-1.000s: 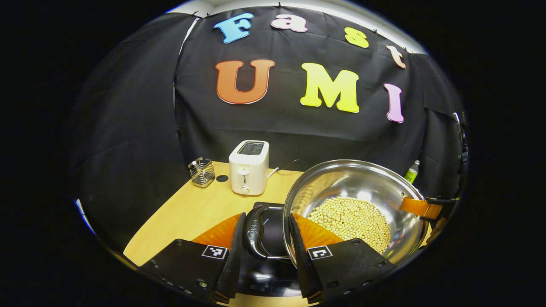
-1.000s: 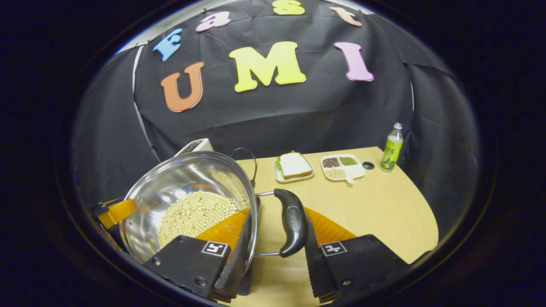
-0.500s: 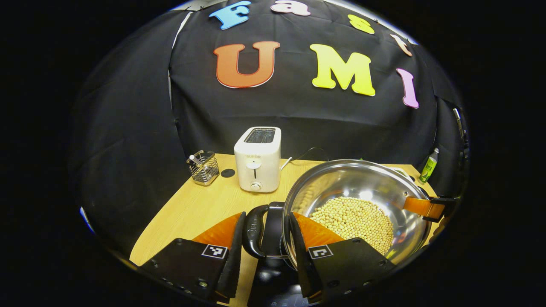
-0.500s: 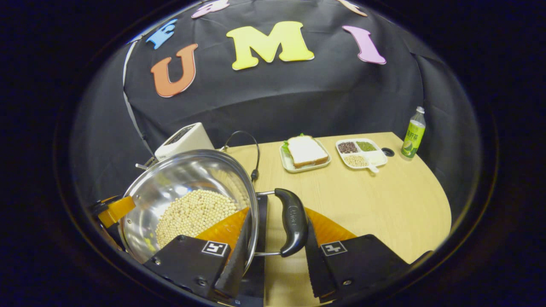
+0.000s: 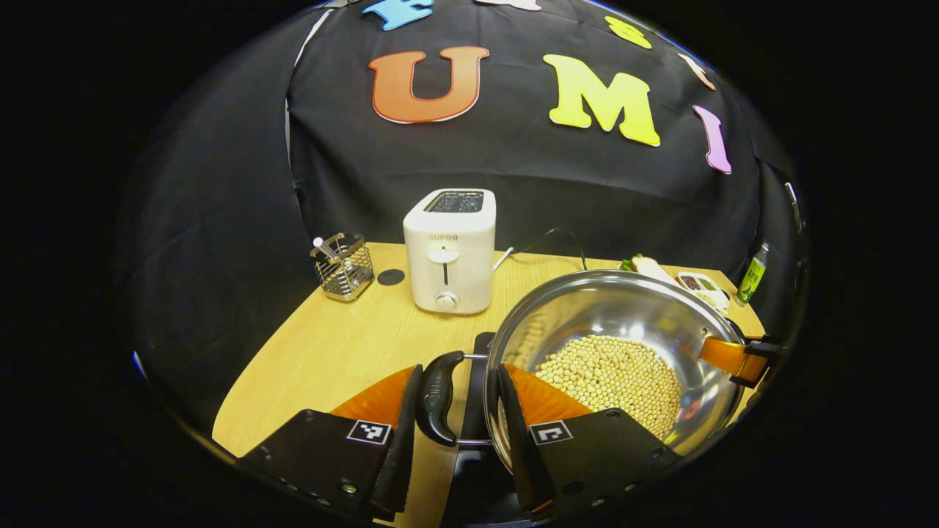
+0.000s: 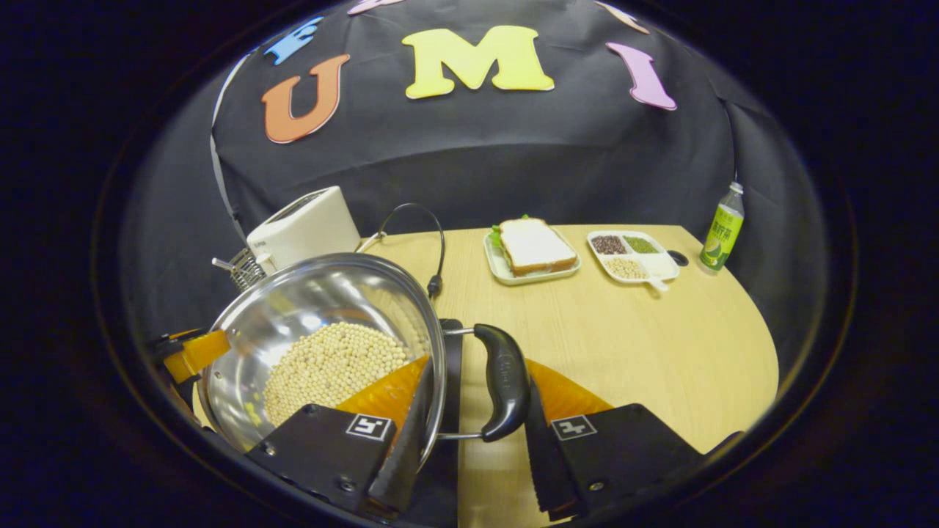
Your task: First push the handle of the pot to place it horizontally, then grasp the pot with both hands and set it on the induction cooktop.
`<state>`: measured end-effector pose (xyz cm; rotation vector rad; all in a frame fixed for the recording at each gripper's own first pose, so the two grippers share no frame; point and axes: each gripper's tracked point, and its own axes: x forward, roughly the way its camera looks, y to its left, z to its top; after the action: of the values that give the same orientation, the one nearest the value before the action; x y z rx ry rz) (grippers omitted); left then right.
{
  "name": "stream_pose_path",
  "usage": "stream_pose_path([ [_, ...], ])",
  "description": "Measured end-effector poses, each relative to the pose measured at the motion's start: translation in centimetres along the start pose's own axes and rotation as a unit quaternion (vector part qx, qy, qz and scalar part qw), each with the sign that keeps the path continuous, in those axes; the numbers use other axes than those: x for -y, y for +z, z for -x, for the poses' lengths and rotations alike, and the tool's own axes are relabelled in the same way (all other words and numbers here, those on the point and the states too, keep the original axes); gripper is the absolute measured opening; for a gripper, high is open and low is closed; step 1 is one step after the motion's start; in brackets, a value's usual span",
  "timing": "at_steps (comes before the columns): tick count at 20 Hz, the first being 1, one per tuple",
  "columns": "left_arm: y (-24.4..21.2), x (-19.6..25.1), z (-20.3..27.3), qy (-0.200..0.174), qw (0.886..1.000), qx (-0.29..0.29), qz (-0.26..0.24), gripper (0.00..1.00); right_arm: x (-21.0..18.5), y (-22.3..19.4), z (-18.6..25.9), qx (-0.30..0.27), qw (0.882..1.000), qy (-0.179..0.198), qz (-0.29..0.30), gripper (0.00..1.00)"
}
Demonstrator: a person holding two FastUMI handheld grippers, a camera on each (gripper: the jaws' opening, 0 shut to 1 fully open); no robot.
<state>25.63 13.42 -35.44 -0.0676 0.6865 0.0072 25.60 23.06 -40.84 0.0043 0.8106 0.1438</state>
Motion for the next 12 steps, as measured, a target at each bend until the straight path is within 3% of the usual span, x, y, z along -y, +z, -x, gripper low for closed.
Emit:
stream_pose_path([
  [8,0.00,-0.10,0.26,-0.005,1.000,0.007,-0.008,0.56,-0.12,0.24,0.03,0.027,0.999,0.008,-0.028,0.65],
  [12,-0.19,-0.52,0.95,-0.001,1.000,0.006,0.001,0.61,0.21,0.33,0.41,0.049,0.998,0.023,-0.025,0.70],
])
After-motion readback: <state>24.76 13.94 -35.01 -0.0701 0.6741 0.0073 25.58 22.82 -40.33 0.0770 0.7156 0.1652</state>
